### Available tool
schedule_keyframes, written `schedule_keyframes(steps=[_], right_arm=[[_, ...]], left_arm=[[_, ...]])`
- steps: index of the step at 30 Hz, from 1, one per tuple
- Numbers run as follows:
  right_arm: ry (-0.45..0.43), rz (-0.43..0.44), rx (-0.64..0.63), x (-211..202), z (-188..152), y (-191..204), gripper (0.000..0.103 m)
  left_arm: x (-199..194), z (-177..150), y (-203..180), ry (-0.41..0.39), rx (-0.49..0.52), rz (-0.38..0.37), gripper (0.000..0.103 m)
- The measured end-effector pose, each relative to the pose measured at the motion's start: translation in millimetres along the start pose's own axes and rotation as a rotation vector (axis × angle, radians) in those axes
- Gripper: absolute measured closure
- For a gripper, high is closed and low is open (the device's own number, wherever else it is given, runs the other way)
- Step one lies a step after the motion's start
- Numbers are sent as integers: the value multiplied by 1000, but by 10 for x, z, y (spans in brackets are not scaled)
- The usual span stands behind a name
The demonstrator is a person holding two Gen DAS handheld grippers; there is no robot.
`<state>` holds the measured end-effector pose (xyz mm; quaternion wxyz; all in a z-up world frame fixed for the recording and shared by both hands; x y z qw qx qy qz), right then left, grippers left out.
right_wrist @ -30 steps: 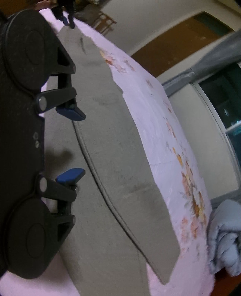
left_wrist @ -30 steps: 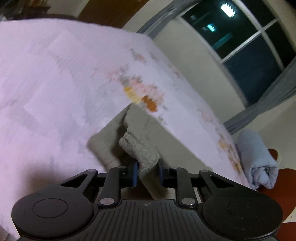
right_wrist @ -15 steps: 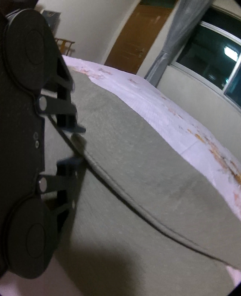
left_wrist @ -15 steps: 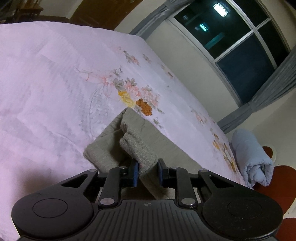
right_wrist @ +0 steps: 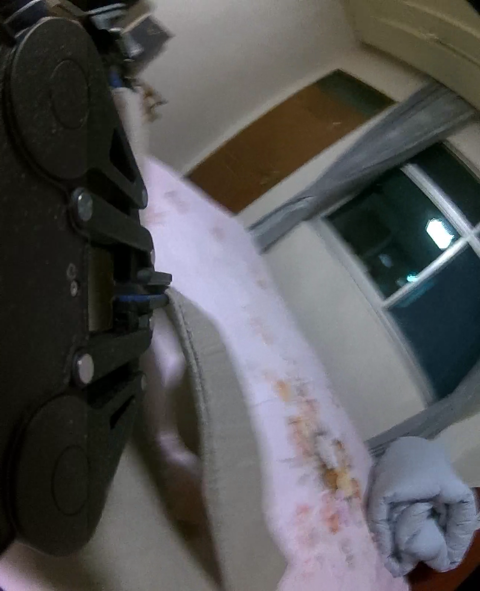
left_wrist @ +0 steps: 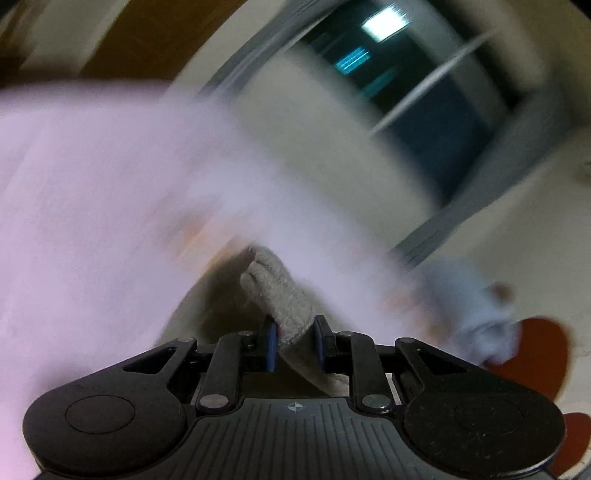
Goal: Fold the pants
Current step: 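Lift the held cuffs with both tools and fold the legs over toward the waistband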
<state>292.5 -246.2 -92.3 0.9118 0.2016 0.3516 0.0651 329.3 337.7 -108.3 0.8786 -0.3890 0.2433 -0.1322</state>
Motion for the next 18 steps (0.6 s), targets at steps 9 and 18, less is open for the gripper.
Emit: schedule_keyframes(steps=[9,18], right_arm=[[101,-50,93,268,-619,-345,103],[28,-17,102,189,-335,-194,103]], left_arm=[[-71,-351,469,15,-90,28,83],[-152,-263,310,-4,-41,21,83]])
Point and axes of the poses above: each gripper's, at about its wrist camera, not at the fingertips, and x roughly the way its jaws point, y to its left, z to its top, the point moved 8 cm from there along x, roughly the way its jaws point, and after that the axes turned 14 degrees about -z, right-handed, at the moved point
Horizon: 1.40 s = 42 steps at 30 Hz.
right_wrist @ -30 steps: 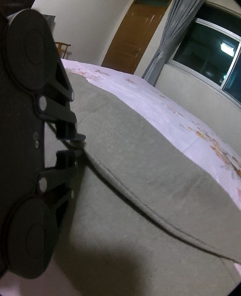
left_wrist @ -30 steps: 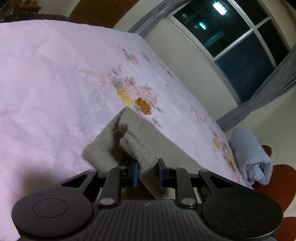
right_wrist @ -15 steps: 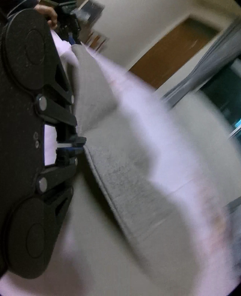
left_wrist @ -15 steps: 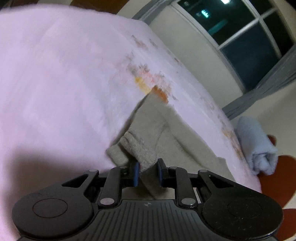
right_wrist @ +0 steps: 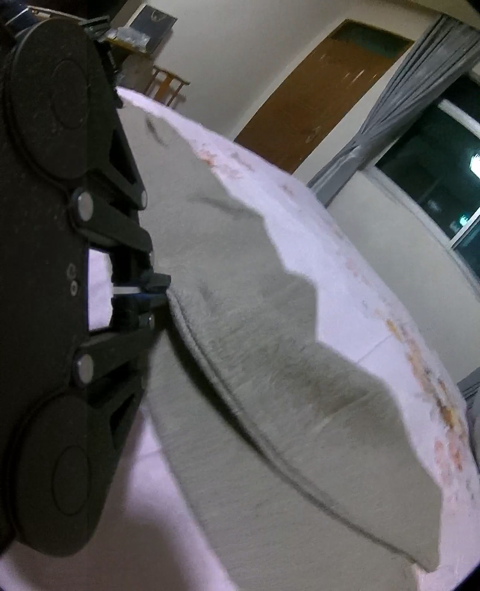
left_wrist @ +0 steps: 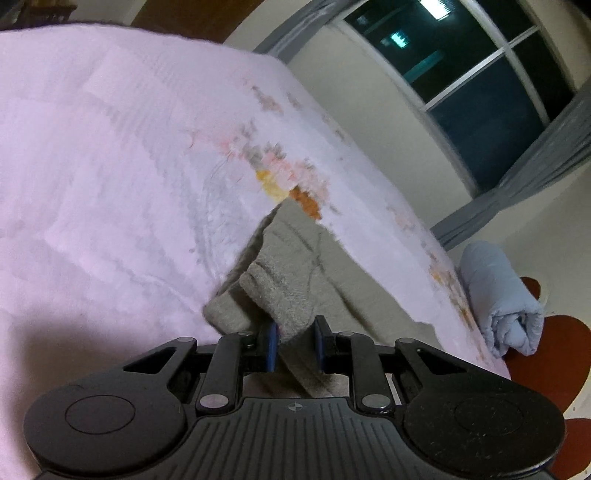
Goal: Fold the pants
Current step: 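Lift the held cuffs with both tools and fold the legs over toward the waistband, then open both tools to release the folded legs onto the pants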
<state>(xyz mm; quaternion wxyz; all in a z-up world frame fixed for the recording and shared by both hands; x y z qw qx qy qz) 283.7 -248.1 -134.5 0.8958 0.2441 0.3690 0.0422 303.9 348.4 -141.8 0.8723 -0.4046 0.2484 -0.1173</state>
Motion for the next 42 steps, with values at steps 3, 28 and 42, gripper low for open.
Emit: schedule_keyframes(steps=[3,28,42], right_arm=[[-12,-2,-23,6,31,29,103],[50,21,151,144,-32,-280,103],[89,-2,171,235,-171,-437,103]], left_arm=[[16,-99,105,24,-15,29,83],[2,-64,112,51,-11,35,82],[17,-66,84,65,29,63,73]])
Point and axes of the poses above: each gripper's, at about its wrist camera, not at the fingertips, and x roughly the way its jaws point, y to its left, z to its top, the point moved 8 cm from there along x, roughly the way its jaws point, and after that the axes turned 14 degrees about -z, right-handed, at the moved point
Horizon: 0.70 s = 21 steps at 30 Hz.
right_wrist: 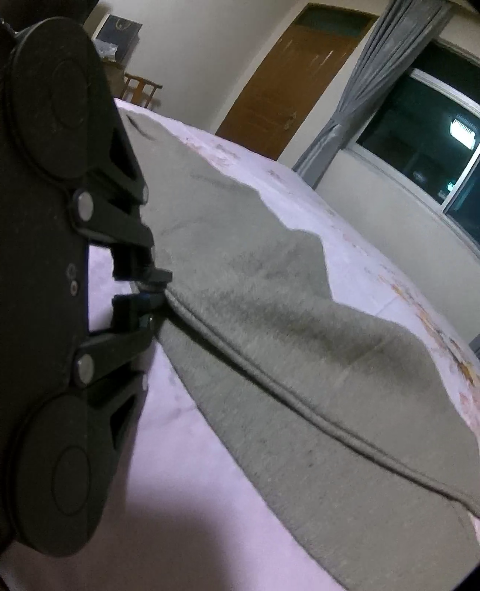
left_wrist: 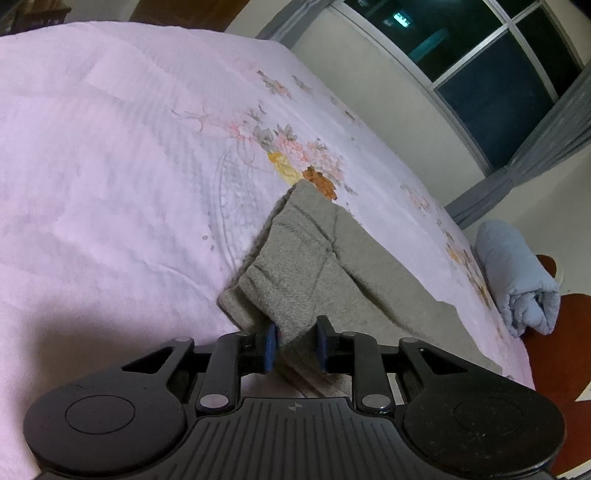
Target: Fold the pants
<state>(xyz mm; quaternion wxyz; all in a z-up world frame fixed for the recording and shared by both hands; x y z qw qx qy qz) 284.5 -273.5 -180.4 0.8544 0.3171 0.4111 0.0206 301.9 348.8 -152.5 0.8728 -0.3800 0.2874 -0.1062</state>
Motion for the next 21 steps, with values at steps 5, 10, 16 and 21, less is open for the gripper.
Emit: schedule_keyframes(steps=[5,10,16,21], right_arm=[[-109,8,-41,-568,307,-91,88],[-256,-74,23,-969,897,-518,88],[-357,-135,194,-1009,1604,-1084,89],[-348,-139,341,-812,2142,-1553,89]], left_arm=[[-362,67,-173,-109,180,243,10],[-329,-179,-837,-163,353,272,10],[281,-800,-1487,-112,432,246,8],[646,-1088,-1448,-33,432,350,8]])
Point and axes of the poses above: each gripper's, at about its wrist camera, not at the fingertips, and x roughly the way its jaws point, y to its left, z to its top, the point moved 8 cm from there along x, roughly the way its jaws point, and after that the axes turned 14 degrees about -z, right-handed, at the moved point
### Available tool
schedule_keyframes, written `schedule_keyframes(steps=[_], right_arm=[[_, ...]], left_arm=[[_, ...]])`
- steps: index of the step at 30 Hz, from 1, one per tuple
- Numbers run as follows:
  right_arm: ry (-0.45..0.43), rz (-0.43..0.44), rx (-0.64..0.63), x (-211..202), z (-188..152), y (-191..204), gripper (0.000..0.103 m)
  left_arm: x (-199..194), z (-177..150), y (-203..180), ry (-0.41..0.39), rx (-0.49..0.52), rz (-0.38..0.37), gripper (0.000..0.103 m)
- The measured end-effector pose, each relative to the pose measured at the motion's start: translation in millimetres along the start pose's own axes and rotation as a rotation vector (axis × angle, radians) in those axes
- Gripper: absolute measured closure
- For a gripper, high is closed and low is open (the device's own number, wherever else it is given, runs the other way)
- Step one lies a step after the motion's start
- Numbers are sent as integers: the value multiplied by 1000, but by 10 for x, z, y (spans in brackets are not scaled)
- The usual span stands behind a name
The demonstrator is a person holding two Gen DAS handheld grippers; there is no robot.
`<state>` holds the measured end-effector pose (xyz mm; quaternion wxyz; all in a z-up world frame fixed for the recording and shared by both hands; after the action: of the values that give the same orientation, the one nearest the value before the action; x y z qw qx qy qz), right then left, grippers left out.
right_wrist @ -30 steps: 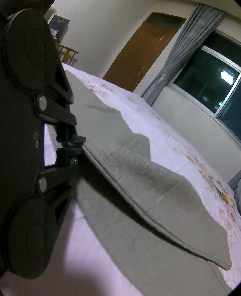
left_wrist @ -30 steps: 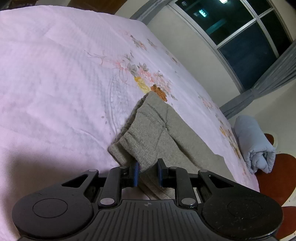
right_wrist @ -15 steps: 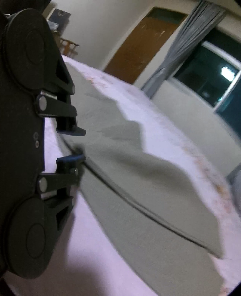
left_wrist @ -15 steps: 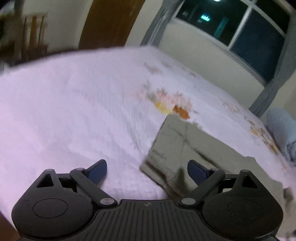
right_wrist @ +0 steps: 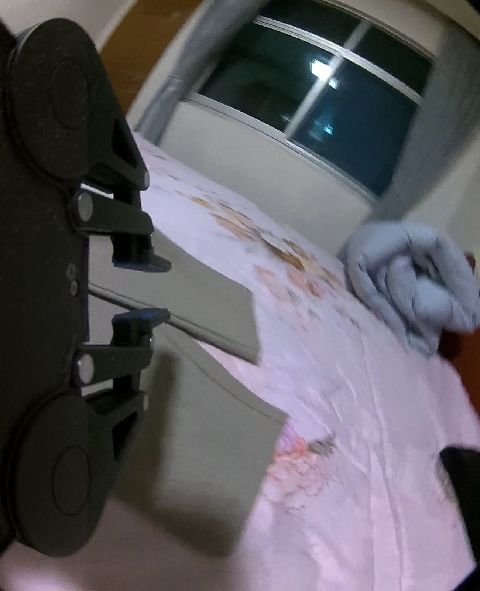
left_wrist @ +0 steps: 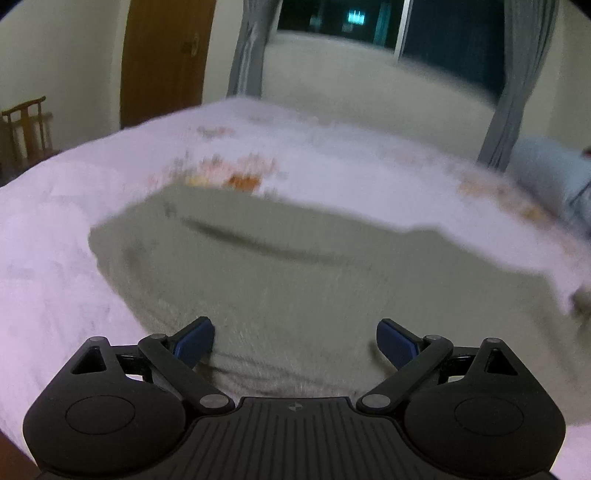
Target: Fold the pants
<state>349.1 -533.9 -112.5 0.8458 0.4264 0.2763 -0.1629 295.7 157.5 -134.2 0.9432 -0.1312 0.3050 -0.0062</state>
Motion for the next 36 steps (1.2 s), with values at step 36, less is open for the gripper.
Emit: schedule_keyframes(steps=[36], right_arm=[[7,-122,88,-454,73,-1045,103]], left_arm=[[172,-81,55,152,60,-128,0]])
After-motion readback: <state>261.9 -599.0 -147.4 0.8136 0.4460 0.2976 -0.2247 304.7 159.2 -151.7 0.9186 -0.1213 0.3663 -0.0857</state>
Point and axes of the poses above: each gripper's, at about its wrist camera, not at the fingertips, and x roughly the way its jaws point, y to its left, z to its top, the point moved 8 cm from there along x, roughly the way its jaws point, and after that the axes turned 14 degrees about -z, right-handed, at the moved point
